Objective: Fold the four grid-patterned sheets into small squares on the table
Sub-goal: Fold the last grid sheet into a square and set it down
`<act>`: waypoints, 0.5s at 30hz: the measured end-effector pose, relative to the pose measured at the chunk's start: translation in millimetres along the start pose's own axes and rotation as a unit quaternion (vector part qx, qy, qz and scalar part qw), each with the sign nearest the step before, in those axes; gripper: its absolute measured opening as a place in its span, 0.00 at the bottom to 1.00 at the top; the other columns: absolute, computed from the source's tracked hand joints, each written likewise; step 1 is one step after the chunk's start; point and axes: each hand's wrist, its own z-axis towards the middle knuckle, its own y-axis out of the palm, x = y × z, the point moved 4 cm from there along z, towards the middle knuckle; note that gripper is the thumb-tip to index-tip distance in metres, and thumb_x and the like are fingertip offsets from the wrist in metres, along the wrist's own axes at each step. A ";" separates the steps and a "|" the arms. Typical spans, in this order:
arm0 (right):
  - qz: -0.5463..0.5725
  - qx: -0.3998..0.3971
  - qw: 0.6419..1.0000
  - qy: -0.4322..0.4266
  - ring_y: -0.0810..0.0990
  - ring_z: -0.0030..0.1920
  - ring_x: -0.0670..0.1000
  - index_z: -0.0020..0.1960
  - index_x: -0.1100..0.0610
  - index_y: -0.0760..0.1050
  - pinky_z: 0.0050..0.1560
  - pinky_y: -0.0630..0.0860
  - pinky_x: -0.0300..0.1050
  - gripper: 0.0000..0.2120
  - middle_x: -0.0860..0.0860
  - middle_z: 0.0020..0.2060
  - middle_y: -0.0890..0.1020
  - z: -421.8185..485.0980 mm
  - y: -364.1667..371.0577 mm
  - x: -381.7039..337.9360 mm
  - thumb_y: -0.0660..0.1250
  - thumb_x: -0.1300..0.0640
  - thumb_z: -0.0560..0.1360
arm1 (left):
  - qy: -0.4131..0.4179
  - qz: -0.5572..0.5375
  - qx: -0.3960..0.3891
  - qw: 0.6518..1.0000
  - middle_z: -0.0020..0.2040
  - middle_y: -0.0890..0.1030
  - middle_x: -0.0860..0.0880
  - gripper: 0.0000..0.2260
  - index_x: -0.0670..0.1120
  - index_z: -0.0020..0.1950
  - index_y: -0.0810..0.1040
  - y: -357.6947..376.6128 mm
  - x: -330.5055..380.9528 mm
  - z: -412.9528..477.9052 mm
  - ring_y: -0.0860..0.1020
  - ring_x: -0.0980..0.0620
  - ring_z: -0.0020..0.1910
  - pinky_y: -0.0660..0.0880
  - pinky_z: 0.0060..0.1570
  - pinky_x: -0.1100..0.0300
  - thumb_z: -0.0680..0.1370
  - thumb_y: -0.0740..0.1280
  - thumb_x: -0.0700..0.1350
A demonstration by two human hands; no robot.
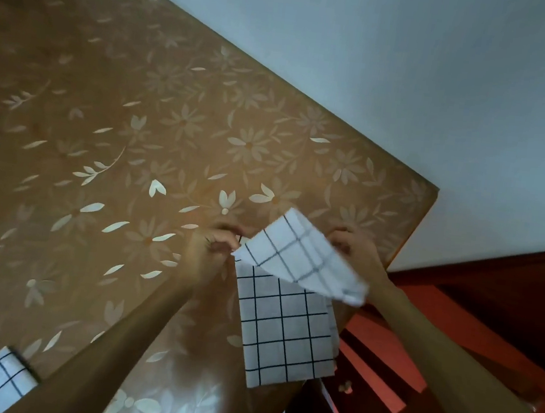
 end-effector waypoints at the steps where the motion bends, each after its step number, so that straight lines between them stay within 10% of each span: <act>1: -0.012 0.001 1.000 -0.009 0.79 0.53 0.53 0.49 0.55 0.85 0.54 0.75 0.44 0.10 0.51 0.54 0.80 -1.0 -0.6 -1.1 0.65 0.64 0.78 | 0.019 0.030 0.005 0.999 0.49 0.84 0.57 0.24 0.50 0.33 0.83 1.2 -3.6 -1.9 0.82 0.59 0.48 0.79 0.46 0.59 0.67 0.65 0.20; 15: 0.088 -0.024 0.980 0.175 0.82 0.46 0.48 0.65 0.56 0.73 0.49 0.78 0.43 0.23 0.51 0.40 0.81 -37.0 38.8 13.7 0.73 0.50 0.74 | -0.073 0.017 0.040 0.996 0.56 0.84 0.49 0.15 0.47 0.47 0.84 1.5 -42.3 -20.8 0.81 0.49 0.59 0.77 0.60 0.41 0.79 0.63 0.30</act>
